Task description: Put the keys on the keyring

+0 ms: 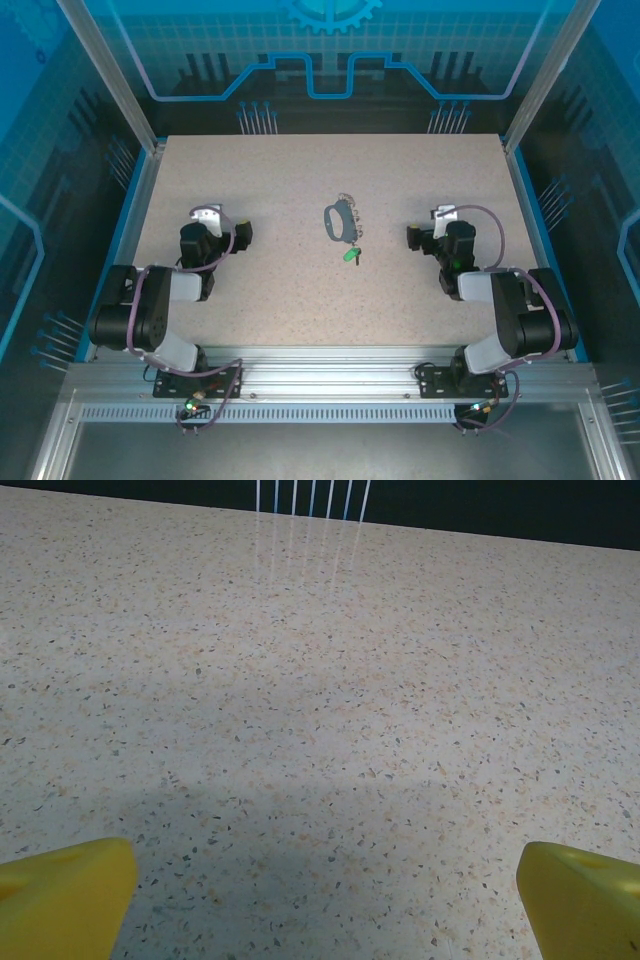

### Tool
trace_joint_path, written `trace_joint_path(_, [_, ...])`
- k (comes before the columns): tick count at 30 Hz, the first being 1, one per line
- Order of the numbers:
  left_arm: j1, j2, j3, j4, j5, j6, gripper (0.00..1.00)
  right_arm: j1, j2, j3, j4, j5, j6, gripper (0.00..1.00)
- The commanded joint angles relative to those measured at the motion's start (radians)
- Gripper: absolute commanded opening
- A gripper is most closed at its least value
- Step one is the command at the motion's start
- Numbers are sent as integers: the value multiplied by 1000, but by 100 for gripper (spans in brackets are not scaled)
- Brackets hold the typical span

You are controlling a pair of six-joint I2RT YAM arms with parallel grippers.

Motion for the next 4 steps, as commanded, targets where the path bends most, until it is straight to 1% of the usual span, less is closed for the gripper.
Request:
trace_joint_path(1, [-3,6,17,0,-8,18,99,-8,7,30,6,-46,-20,100])
trace_joint_path(4, [-3,7,19,-2,-12,17,99,-8,5,25,14,-47,-22,100])
